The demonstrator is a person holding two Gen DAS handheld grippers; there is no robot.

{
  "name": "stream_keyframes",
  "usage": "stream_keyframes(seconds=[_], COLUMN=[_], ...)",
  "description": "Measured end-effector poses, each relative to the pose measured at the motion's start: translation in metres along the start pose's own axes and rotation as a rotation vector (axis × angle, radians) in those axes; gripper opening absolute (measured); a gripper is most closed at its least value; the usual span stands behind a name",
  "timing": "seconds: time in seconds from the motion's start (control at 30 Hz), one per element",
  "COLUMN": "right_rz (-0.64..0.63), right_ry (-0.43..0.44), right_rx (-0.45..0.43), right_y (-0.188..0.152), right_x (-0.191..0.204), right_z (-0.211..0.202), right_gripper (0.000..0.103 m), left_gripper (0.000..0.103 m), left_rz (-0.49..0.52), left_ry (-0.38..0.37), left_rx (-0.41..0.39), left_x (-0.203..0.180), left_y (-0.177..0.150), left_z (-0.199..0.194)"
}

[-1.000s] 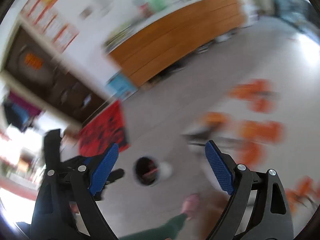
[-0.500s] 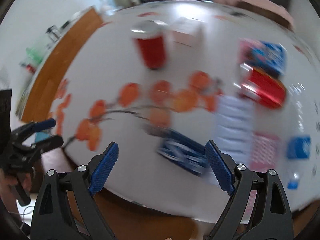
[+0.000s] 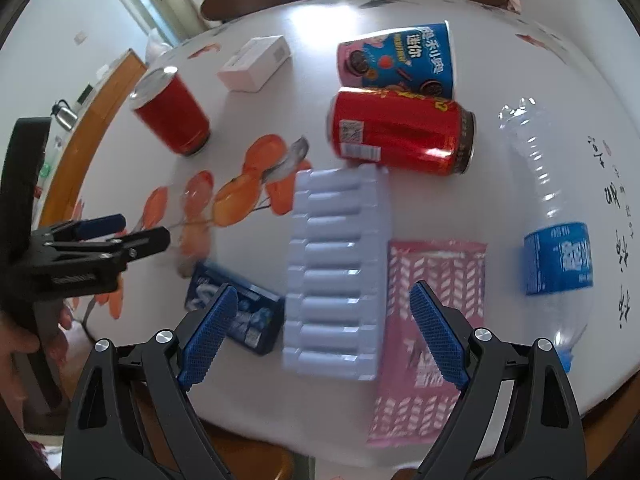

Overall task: Collect trash
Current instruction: 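Move both grippers back over the table toward the remaining trash, then grasp the clear plastic insert with the left gripper while the right grasps the white tray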

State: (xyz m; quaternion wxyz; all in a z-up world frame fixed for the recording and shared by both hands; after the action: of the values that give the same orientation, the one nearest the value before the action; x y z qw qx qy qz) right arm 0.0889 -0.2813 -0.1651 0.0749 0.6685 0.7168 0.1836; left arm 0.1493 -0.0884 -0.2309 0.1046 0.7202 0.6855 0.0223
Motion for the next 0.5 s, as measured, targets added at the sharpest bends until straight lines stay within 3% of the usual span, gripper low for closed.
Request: stream_keyframes(seconds=[0.2,0.5], right_rz=[-0.057,-0.05], right_ry=[-0.043,-0.114], right_rx=[0.01,0.091], right_y=[0.021,0.035], right_x=[0.007,0.001], right_z=[0.026,0.068], right_gripper=[0.087,0.087], left_gripper=[0.096,0.096], left_rz=[0.002,-0.026], left_ry=[0.14,0.183], left_rx=[0.018,0.044], left_x=[0.001,0.005], left_y=[0.009,0.012], left_z=[0.026,0.053])
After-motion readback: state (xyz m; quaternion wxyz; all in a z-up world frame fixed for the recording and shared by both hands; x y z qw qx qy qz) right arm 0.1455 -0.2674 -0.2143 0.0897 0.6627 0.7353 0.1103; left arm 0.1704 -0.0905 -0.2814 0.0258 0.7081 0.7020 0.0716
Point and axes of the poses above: each gripper's, at about its wrist camera, not at the fingertips, and z roughly the way its jaws point, x to its left, y to its top, the point moved 6 cm from there along z, roughly the way its jaws point, and after that the axes turned 9 degrees about -z, right-handed, at the moved point
